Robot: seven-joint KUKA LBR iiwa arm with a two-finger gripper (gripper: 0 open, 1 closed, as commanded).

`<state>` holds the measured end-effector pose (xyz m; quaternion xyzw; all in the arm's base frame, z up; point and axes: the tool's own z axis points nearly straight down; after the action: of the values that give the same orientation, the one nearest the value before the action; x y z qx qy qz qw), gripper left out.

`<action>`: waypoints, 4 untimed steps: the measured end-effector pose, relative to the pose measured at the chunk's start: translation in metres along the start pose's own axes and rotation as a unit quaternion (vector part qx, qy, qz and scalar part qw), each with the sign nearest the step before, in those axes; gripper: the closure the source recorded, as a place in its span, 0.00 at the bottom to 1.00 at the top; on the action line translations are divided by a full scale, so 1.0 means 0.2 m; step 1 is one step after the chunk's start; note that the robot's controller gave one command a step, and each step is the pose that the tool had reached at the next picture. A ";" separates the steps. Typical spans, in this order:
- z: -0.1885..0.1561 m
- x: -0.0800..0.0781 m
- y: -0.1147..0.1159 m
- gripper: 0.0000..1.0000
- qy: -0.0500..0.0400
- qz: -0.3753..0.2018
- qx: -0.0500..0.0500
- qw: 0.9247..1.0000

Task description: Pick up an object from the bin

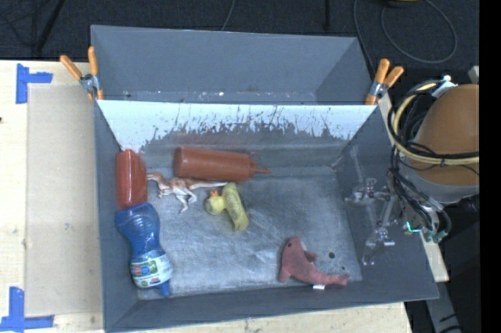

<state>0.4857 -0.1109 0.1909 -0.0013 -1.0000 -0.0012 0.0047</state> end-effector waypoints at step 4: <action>0.11 -0.07 0.09 0.00 -0.002 0.022 -0.001 1.000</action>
Offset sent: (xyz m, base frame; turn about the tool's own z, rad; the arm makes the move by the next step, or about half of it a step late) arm 0.0095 -0.0144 -0.0862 0.0442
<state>0.4997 -0.0934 0.1695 -0.0236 -0.9997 -0.0023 0.0031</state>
